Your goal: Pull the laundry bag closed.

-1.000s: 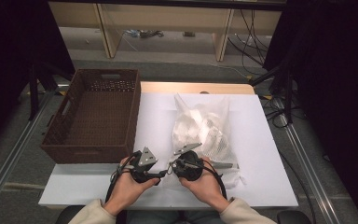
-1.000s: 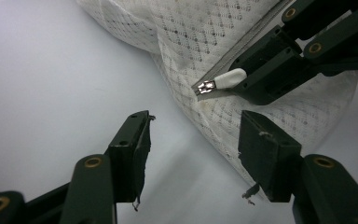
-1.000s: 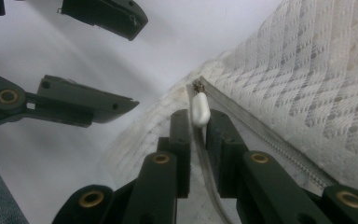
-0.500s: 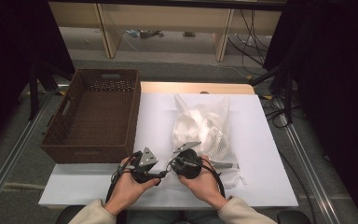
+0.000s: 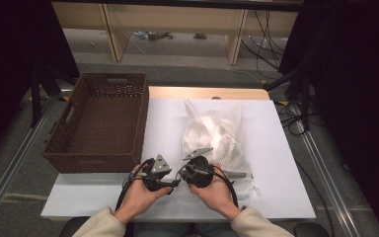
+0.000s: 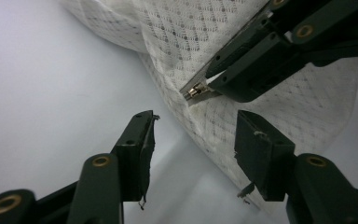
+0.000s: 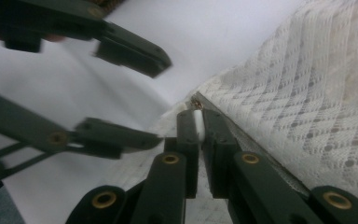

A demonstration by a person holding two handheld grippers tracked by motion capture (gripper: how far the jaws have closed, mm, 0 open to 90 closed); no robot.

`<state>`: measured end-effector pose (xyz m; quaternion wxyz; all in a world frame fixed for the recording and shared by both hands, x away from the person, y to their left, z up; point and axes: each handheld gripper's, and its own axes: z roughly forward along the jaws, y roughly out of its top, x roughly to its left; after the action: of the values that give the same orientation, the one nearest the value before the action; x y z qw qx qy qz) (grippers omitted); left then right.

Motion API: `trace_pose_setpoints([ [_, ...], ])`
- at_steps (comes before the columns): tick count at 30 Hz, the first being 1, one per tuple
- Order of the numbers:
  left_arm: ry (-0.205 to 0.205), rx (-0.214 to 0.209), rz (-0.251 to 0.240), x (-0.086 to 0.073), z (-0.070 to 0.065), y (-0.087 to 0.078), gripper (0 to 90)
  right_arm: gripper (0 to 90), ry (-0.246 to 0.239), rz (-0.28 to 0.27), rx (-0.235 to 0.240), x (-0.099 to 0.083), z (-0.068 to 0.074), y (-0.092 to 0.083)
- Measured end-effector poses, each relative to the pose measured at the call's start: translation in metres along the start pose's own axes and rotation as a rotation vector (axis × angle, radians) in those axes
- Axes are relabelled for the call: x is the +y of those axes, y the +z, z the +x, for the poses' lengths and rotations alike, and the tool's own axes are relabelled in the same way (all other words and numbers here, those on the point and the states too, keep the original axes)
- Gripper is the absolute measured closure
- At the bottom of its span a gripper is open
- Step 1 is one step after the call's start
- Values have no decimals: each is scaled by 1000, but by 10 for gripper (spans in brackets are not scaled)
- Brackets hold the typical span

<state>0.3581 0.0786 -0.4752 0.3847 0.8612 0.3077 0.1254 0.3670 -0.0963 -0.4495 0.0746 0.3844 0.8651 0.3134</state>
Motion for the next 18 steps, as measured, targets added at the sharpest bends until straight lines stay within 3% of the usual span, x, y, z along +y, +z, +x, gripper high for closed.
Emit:
trace_pose_setpoints([
  [1,23,-11,6,1,2,2,492,867,10,-4,-2,0,1,-1],
  [3,0,-40,6,2,2,6,513,867,3,-7,-5,0,1,-3],
  [7,-3,-72,12,5,5,14,548,868,5,-3,9,1,1,-6],
  [9,42,-80,12,7,9,17,572,868,8,-10,13,1,2,-7],
  [12,19,-107,-8,9,7,20,618,868,-1,-19,10,2,2,-10],
  [15,59,-113,-25,11,9,20,678,868,10,-9,19,3,2,-14],
  [18,57,-104,-30,12,8,19,741,868,11,-11,21,3,2,-17],
])
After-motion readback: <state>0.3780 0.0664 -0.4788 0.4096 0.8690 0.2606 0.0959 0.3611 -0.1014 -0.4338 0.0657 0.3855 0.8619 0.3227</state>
